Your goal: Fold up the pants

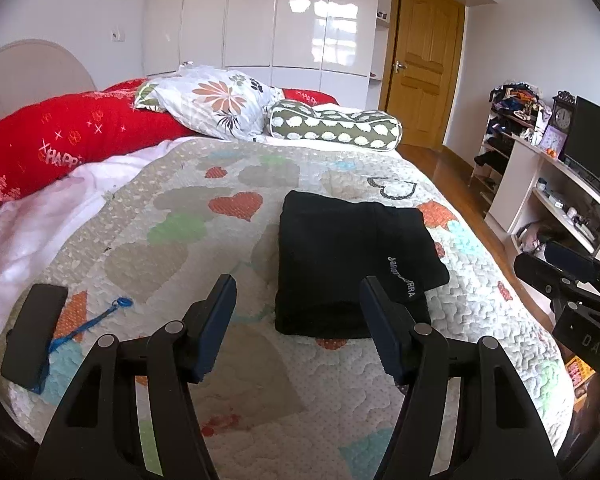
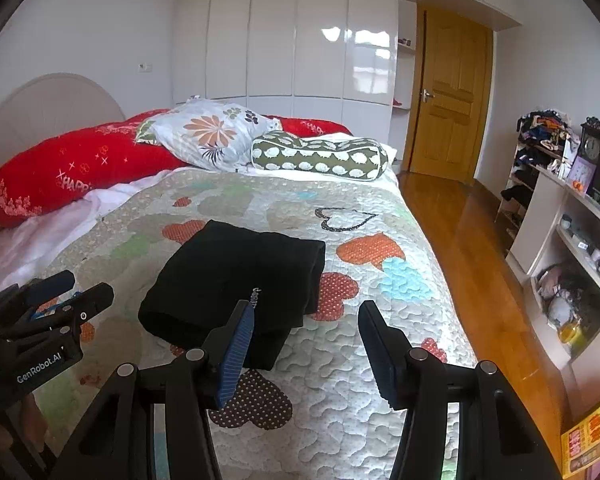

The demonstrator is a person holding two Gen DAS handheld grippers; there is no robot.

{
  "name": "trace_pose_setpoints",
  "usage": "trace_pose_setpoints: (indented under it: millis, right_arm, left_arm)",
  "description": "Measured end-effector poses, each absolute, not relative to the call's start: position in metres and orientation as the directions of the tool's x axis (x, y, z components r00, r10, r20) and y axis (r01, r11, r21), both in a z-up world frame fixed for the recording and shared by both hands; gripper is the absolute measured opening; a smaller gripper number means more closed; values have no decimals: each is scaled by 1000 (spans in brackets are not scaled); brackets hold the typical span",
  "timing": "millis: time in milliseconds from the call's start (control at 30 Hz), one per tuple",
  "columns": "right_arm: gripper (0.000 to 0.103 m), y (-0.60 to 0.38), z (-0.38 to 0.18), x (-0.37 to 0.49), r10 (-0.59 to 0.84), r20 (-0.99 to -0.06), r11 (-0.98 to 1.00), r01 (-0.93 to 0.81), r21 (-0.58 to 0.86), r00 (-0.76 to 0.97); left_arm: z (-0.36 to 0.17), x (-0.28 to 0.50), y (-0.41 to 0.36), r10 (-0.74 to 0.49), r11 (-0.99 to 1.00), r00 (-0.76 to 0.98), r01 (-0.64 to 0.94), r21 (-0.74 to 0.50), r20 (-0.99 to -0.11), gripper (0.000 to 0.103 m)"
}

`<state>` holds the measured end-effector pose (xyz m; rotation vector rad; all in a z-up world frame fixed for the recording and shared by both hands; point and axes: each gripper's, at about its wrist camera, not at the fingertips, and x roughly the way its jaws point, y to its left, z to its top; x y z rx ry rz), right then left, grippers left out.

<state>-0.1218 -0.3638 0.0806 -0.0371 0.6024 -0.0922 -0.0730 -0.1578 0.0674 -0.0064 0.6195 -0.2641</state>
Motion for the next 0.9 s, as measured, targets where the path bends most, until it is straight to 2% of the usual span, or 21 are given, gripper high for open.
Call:
trace_pose_setpoints:
  millis: [467, 900]
  right_arm:
    - [53, -363, 78, -121, -99, -570, 995, 74, -67, 816]
    - [53, -365, 59, -104, -89, -612, 996, 66, -60, 786]
  left_arm:
    - [61, -73, -160, -232, 969, 778, 240, -64, -584, 64]
    - [47, -55, -157, -209, 974, 760, 215, -65, -615, 64]
